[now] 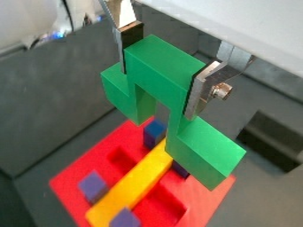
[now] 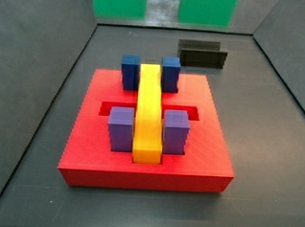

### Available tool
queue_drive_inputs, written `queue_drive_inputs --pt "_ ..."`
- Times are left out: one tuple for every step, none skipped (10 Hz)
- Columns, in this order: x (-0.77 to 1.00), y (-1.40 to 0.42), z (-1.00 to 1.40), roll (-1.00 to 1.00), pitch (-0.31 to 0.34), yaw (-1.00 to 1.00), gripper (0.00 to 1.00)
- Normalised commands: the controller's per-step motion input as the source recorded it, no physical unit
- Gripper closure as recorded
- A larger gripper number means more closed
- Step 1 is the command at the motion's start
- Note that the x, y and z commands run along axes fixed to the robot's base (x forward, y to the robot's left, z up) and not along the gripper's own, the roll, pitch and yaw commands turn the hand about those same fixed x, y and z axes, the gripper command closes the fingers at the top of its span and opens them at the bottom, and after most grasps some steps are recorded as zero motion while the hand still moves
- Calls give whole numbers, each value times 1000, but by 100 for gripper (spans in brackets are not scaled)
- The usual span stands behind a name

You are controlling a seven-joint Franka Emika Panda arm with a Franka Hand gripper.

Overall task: Pick up the green object. Move up. Place the green object on the fixture. Regrasp the green object. Move to above the board. Insert the green object.
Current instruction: Insert the green object.

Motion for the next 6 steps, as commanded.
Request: queue_drive_inputs --pt "29 -220 -826 -44 -169 131 100" --pt "0 -131 -874 -33 -164 131 100" --pt "0 -34 -826 -43 -187 126 100" --pt "0 0 -734 -66 -184 134 100" --pt "0 0 -663 -91 -176 129 100" --pt "0 0 -589 -83 -161 129 100"
